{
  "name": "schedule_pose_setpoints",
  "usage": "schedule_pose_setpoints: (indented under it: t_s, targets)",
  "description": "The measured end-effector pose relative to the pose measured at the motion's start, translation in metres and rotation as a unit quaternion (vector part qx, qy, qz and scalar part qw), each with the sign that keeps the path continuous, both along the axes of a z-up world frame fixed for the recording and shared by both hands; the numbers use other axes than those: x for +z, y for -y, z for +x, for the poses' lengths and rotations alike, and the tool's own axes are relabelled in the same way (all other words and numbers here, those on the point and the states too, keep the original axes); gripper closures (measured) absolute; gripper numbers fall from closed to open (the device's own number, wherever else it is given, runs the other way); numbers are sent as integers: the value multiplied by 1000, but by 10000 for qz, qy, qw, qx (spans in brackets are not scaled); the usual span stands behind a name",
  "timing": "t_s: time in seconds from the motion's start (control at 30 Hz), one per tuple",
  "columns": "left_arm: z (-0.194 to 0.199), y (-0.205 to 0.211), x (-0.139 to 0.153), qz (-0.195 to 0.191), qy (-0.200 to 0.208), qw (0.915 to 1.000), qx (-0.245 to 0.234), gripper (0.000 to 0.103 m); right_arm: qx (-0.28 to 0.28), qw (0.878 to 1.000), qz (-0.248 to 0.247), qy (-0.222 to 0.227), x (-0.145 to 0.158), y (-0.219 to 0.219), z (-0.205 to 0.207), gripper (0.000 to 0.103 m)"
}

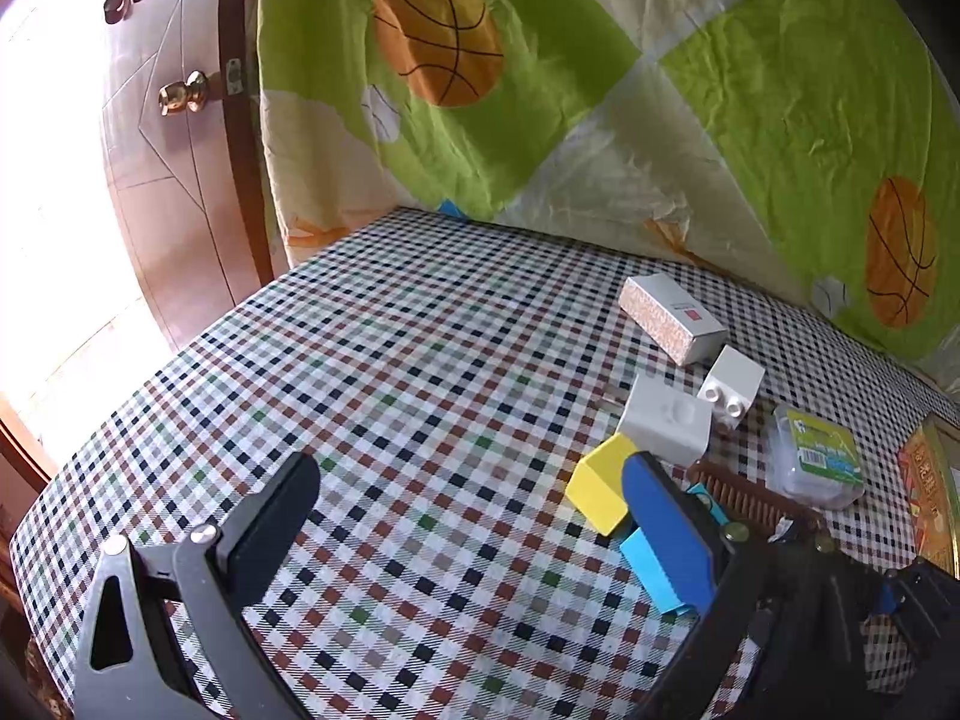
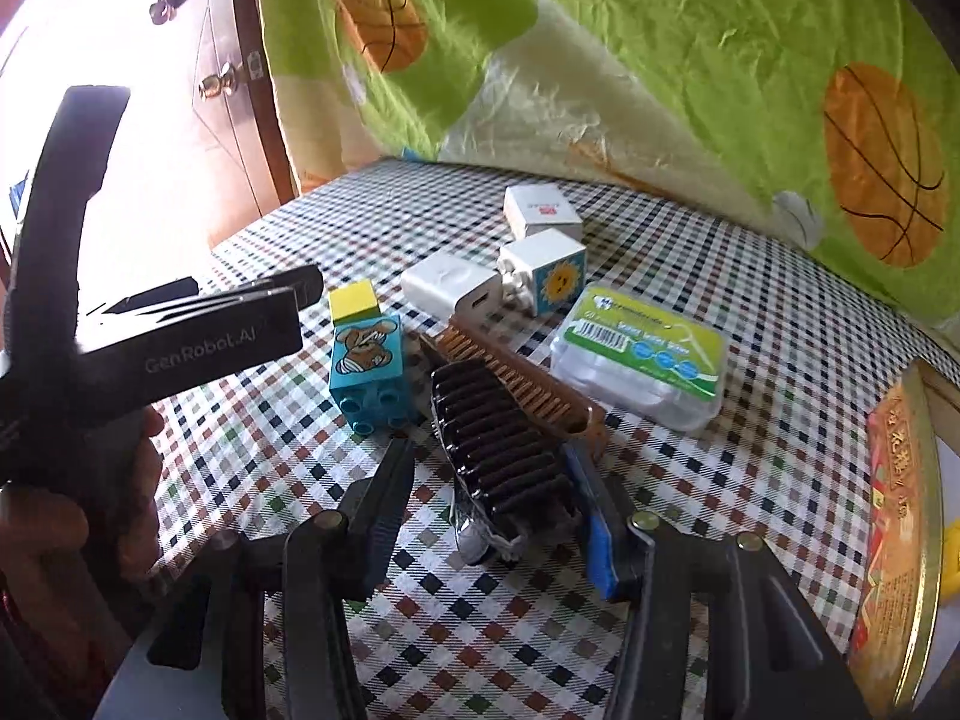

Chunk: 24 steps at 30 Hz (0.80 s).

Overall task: Organize rigid objects
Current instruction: 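Grasp the black hair brush with the right tool while the left tool returns to the table, then grasp the blue bear-print block with the left tool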

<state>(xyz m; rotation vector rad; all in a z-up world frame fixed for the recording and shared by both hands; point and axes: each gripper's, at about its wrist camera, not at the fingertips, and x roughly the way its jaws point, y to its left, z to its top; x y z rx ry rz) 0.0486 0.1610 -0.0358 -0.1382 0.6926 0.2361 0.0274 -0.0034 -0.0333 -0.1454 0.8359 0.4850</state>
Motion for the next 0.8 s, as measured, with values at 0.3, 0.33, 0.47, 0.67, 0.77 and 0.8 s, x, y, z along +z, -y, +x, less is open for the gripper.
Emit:
schedule_pose_setpoints:
  t_s: [0.3, 0.33, 0.47, 0.67, 0.77, 0.8]
  targets:
    - [-4, 4, 2, -194, 147, 9994, -258, 2, -119, 9965, 485, 663, 21, 24, -33, 75]
    - [-7, 9, 4, -172, 226, 9988, -389, 2, -315, 9943, 466, 910, 27, 31, -40, 75]
    - [-11, 47, 7, 118, 286, 9942, -1026, 4, -1077, 9813, 500, 1517, 40, 58, -53, 74]
    - [17, 70, -18, 232, -798, 9925, -894, 22, -1664, 9682, 633, 1759, 49, 82, -53, 74]
    - [22, 66, -26, -95, -983, 9914, -856, 29, -1706, 9693, 659, 1643, 46, 85, -48, 74]
    - [22, 66, -27, -67, -977, 9916, -850, 30, -1713, 9696, 666, 1616, 45, 86, -46, 74]
